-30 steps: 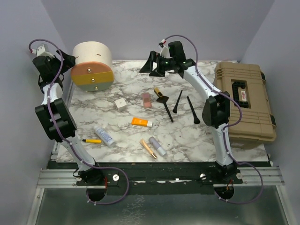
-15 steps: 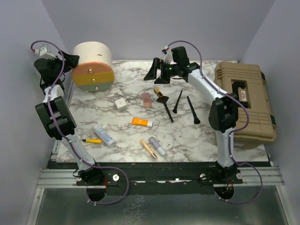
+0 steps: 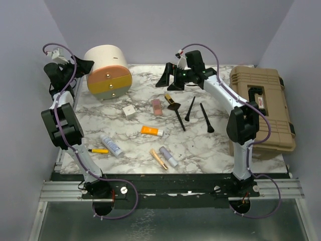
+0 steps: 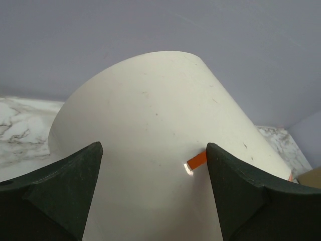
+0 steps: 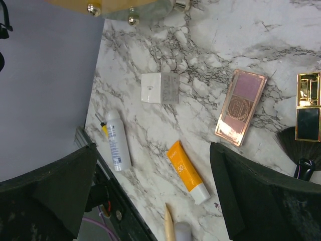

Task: Organize the makeup
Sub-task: Move the storage box to the corner of the board.

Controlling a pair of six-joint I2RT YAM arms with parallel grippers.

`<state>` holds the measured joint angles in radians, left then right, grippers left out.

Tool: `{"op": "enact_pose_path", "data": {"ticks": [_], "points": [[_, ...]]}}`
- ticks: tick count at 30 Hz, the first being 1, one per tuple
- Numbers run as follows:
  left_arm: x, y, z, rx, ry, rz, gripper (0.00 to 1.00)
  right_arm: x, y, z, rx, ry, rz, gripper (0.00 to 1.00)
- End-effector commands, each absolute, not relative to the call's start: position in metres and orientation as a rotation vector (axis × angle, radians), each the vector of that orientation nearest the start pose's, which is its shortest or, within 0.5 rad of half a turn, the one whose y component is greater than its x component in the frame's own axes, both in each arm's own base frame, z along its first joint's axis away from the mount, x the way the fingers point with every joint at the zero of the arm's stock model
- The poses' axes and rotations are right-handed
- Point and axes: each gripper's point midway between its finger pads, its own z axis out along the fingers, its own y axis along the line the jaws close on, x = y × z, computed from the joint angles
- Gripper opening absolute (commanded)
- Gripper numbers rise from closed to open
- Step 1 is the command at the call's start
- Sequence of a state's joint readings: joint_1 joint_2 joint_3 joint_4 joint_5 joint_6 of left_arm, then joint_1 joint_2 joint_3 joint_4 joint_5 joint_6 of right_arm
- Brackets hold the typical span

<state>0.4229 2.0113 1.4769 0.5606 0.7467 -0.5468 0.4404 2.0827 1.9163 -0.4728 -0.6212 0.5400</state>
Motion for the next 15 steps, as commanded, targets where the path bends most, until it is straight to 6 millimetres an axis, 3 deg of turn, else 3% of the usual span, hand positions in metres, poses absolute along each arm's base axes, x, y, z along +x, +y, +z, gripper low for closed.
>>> {"op": "enact_pose_path", "data": {"ticks": [1,5,9,15], "points": [[0.55,0.036,0.187,-0.075,1.771,-0.886,0.84,0.438,0.337,0.216,-0.25,2.326,1.174,1.0],[0.548,0.01,0.184,-0.021,1.792,-0.903,0.84,0.447,0.339,0.218,-0.268,2.284,1.158,1.0],[0.548,0.008,0.184,-0.027,1.794,-0.889,0.83,0.466,0.347,0.223,-0.297,2.237,1.15,1.0],[0.546,-0.028,0.181,0.067,1.828,-0.982,0.83,0.52,0.36,0.227,-0.261,2.125,1.091,1.0]]}}
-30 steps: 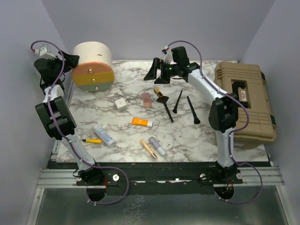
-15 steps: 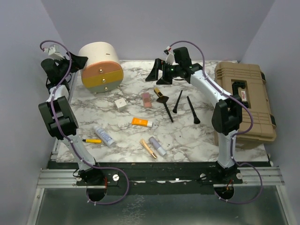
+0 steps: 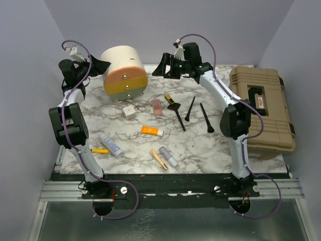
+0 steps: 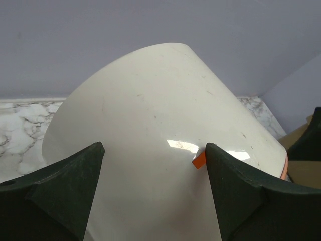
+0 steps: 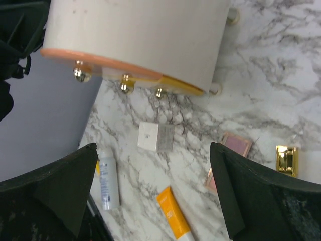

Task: Organize the makeup
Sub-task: Move the storage box to the corner of the board.

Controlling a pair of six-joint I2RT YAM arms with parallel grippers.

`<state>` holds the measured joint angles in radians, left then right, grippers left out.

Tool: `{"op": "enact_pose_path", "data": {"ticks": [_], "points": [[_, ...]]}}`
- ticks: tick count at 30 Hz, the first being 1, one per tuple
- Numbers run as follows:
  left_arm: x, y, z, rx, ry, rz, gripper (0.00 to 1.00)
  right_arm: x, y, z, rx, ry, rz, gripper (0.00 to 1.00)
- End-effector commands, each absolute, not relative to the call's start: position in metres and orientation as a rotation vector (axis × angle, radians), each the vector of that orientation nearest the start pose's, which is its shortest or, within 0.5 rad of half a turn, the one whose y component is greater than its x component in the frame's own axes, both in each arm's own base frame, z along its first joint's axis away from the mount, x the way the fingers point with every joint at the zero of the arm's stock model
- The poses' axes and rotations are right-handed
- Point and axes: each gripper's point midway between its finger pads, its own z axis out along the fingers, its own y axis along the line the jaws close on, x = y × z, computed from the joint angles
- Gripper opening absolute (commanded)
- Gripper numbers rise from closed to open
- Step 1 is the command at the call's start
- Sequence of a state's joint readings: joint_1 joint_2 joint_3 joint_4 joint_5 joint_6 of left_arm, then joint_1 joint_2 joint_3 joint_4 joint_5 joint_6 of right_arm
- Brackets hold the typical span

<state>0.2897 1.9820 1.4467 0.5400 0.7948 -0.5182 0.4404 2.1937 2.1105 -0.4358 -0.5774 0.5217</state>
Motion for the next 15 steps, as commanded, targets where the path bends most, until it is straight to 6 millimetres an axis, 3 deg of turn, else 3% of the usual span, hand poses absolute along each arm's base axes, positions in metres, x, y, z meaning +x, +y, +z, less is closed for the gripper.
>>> {"op": "enact_pose_path", "data": {"ticks": [1,6,15], "points": [[0.545,-0.036,0.178,0.084,1.842,-1.001,0.83,0.526,0.362,0.23,-0.257,2.099,1.093,1.0],[0.541,-0.066,0.168,0.152,1.889,-1.002,0.83,0.545,0.366,0.239,-0.231,2.023,1.115,0.99],[0.523,-0.121,0.154,0.232,1.935,-1.053,0.83,0.539,0.343,0.221,-0.226,2.068,1.175,0.98]]}}
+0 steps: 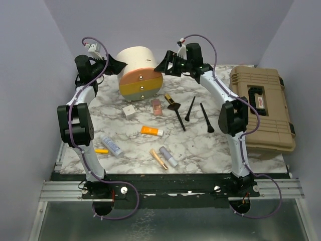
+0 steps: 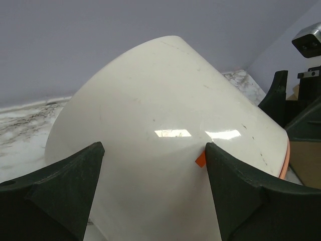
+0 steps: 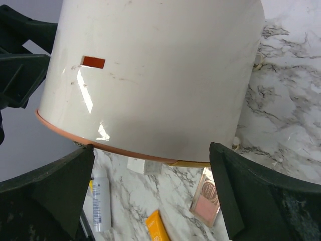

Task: Organize the makeup
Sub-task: Move the storage box to the corner of the board.

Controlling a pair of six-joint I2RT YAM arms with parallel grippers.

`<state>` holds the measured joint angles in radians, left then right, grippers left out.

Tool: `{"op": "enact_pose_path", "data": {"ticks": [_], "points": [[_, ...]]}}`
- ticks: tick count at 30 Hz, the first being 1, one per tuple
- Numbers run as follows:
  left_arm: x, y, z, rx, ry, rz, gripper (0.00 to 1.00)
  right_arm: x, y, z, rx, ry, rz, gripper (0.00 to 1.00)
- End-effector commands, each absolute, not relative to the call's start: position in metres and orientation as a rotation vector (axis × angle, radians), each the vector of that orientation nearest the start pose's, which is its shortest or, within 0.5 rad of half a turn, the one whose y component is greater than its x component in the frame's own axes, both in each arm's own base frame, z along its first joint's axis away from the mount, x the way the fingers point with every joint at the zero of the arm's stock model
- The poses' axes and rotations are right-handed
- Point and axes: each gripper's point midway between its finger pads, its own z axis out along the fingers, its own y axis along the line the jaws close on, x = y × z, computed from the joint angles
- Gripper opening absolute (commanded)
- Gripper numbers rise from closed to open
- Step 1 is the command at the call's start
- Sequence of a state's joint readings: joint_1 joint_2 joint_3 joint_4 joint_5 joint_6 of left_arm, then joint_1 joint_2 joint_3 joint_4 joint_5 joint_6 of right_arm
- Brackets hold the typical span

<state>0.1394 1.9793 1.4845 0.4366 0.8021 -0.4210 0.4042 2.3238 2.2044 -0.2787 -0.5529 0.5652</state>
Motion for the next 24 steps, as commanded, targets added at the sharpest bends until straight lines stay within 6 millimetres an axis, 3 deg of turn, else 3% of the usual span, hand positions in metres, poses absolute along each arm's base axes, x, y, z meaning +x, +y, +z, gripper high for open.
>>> {"op": "enact_pose_path", "data": {"ticks": [1,7,14,18,24], "points": [[0.521,-0.129,0.153,0.238,1.94,-1.057,0.83,0.536,0.342,0.219,-0.234,2.08,1.183,0.98],[0.508,-0.17,0.151,0.308,1.954,-1.09,0.83,0.515,0.343,0.204,-0.301,2.143,1.236,0.98],[0.485,-0.193,0.151,0.346,1.97,-1.151,0.83,0.484,0.342,0.209,-0.407,2.174,1.321,0.93],[0.469,-0.198,0.152,0.354,1.981,-1.152,0.83,0.469,0.332,0.214,-0.433,2.167,1.271,0.93],[0.482,-0.187,0.152,0.298,2.01,-1.038,0.85,0.464,0.327,0.224,-0.458,2.165,1.239,0.94]]}}
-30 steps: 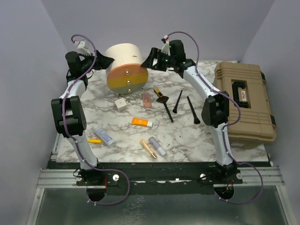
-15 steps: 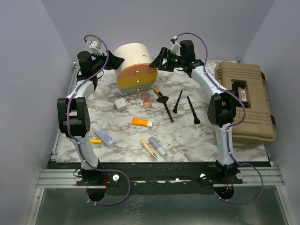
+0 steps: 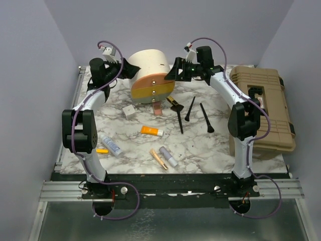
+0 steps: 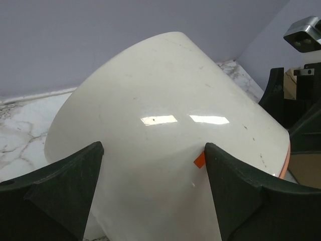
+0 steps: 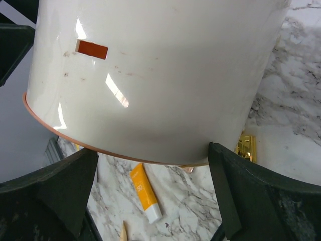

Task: Organize the makeup
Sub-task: Move the storage box to the corner of the board.

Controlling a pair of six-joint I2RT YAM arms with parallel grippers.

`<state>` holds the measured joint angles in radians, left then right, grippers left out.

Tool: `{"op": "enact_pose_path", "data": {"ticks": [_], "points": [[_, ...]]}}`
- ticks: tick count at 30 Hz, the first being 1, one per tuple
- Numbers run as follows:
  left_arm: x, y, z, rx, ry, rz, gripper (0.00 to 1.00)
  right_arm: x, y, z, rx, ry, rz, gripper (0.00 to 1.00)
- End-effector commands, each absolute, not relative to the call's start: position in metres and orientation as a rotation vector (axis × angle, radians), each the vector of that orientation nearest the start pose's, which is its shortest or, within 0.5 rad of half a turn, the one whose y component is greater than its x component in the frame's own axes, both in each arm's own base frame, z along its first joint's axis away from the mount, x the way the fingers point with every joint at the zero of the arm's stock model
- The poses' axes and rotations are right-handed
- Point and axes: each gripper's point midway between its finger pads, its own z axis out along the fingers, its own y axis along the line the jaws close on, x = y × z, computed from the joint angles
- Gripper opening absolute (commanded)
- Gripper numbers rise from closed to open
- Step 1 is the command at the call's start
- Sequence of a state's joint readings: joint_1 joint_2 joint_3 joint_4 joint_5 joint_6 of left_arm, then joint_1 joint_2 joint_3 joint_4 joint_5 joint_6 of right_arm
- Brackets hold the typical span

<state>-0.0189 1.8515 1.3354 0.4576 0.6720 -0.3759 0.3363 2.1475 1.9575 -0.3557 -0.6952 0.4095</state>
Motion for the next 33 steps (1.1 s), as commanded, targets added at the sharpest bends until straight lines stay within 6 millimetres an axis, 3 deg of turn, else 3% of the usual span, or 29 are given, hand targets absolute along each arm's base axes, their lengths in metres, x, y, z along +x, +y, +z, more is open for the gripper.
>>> {"op": "enact_pose_path", "data": {"ticks": [1,6,11,21,23,33], "points": [[0.486,-0.186,0.154,0.29,2.009,-1.026,0.85,0.465,0.327,0.225,-0.454,2.164,1.234,0.94],[0.519,-0.167,0.174,0.185,2.015,-0.938,0.88,0.467,0.329,0.237,-0.434,2.162,1.25,0.97],[0.539,-0.147,0.202,0.088,1.977,-0.955,0.88,0.454,0.336,0.249,-0.453,2.128,1.366,0.94],[0.533,-0.122,0.226,0.066,1.946,-0.876,0.9,0.461,0.326,0.251,-0.4,2.122,1.256,0.96],[0.535,-0.104,0.231,0.036,1.933,-0.828,0.91,0.463,0.325,0.253,-0.391,2.114,1.243,0.96],[0.54,-0.086,0.248,0.025,1.891,-0.767,0.92,0.482,0.324,0.251,-0.33,2.113,1.189,0.97]]}}
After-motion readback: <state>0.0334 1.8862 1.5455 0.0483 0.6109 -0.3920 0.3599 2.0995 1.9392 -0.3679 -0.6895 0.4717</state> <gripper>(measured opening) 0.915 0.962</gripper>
